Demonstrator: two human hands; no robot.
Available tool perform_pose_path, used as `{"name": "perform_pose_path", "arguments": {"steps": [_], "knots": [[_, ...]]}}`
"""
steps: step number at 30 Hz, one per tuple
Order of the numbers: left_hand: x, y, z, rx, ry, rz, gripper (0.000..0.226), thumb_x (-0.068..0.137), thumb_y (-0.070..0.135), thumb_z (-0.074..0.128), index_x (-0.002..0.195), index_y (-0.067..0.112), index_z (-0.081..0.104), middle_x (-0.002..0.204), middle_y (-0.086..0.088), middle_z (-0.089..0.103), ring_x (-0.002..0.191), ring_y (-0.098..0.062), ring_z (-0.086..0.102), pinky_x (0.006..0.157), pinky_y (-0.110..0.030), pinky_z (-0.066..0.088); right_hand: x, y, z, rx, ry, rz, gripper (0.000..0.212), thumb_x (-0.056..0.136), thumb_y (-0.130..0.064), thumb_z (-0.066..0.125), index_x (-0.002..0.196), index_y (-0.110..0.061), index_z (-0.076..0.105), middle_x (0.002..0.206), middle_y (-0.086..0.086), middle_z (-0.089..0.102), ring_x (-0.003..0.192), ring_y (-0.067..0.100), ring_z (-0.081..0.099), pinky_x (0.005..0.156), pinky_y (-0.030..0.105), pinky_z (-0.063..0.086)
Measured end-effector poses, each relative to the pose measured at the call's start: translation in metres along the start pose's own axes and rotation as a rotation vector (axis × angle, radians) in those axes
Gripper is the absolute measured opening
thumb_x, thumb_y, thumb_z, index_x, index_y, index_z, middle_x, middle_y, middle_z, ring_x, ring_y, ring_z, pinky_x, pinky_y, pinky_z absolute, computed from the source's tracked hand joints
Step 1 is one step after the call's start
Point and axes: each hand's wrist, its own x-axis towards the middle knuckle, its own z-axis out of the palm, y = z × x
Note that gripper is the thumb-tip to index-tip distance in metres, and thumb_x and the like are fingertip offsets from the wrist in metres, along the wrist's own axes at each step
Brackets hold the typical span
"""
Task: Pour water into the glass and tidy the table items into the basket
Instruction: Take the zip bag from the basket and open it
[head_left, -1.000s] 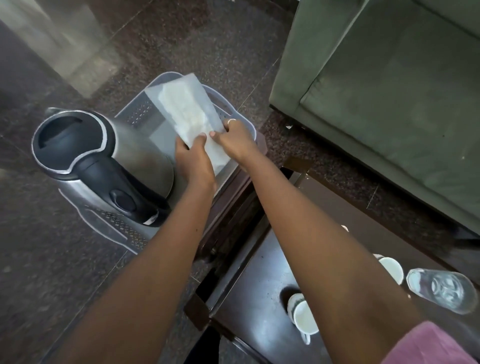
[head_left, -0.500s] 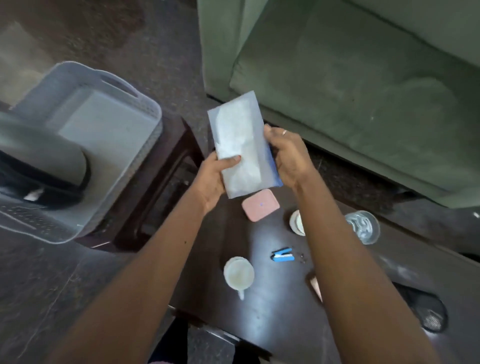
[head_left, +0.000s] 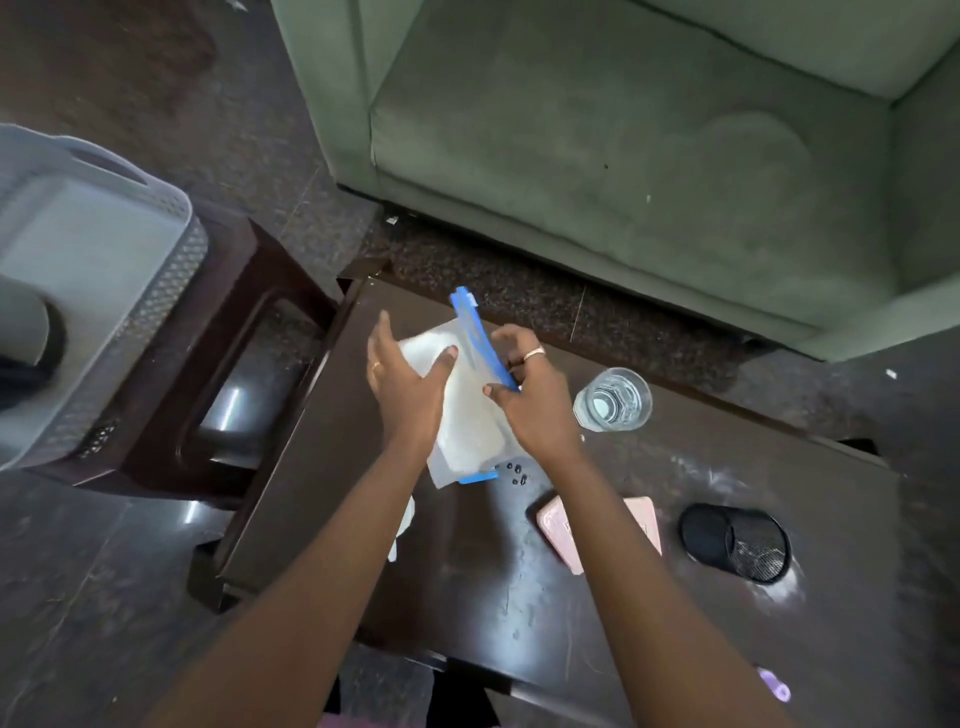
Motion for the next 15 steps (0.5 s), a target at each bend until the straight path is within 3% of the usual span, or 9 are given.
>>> {"name": "perform_pose_path", "arguments": {"steps": [3, 6, 8, 11, 13, 15], "knots": [[-0.001, 0.003, -0.002, 0.001, -0.084, 0.261, 0.058, 0.089, 0.02, 0.057, 0.141, 0.028, 0.031, 0.15, 0.002, 0.031, 0.141, -0.017, 0.019, 0.117, -0.042, 0.015, -0.008, 0.003, -0.006, -0.029, -0.023, -0.048, 0.057, 0.075, 0.001, 0.067, 0.118, -0.03, 0.049, 0.093, -0.011, 0.057, 0.085, 0.008, 0.053, 0.08, 0.022, 0.041], [0.002, 0.006, -0.009, -0.071, -0.163, 0.298, 0.039, 0.091, 0.018, 0.053, 0.123, 0.04, 0.047, 0.133, 0.007, 0.05, 0.133, -0.015, 0.037, 0.116, -0.051, 0.014, -0.015, 0.005, -0.01, -0.068, -0.048, -0.122, 0.047, 0.074, 0.003, 0.066, 0.112, -0.024, 0.057, 0.106, -0.009, 0.061, 0.092, 0.004, 0.053, 0.081, 0.014, 0.038], [0.002, 0.005, -0.014, -0.046, -0.132, 0.296, 0.026, 0.089, 0.016, 0.057, 0.11, 0.031, 0.059, 0.114, 0.008, 0.061, 0.117, -0.008, 0.052, 0.117, -0.051, 0.007, -0.019, 0.005, -0.012, -0.096, -0.041, -0.122, 0.038, 0.074, 0.001, 0.067, 0.101, -0.025, 0.058, 0.094, -0.011, 0.059, 0.084, 0.006, 0.052, 0.072, 0.014, 0.036], [-0.003, 0.004, -0.022, -0.045, -0.118, 0.335, 0.011, 0.083, 0.021, 0.061, 0.092, 0.026, 0.061, 0.093, 0.011, 0.064, 0.095, 0.006, 0.056, 0.118, -0.046, 0.003, -0.022, 0.003, -0.013, -0.194, -0.039, -0.123, 0.033, 0.072, -0.007, 0.072, 0.083, -0.027, 0.048, 0.078, -0.015, 0.049, 0.073, 0.01, 0.046, 0.066, 0.025, 0.036], [-0.005, 0.004, -0.027, -0.074, -0.113, 0.34, 0.008, 0.08, 0.029, 0.058, 0.088, 0.027, 0.06, 0.094, 0.002, 0.066, 0.096, -0.007, 0.059, 0.118, -0.036, 0.003, -0.024, -0.002, -0.012, -0.26, -0.044, -0.144, 0.031, 0.072, -0.019, 0.076, 0.08, -0.025, 0.047, 0.078, -0.013, 0.046, 0.073, 0.013, 0.045, 0.065, 0.031, 0.04], [-0.009, 0.006, -0.032, -0.121, -0.114, 0.334, 0.01, 0.081, 0.03, 0.056, 0.088, 0.025, 0.061, 0.094, 0.001, 0.065, 0.099, -0.02, 0.059, 0.117, -0.04, 0.016, -0.025, -0.01, -0.008, -0.242, -0.032, -0.176, 0.026, 0.074, -0.032, 0.075, 0.082, -0.018, 0.054, 0.081, -0.007, 0.049, 0.072, 0.014, 0.047, 0.066, 0.034, 0.043]]}}
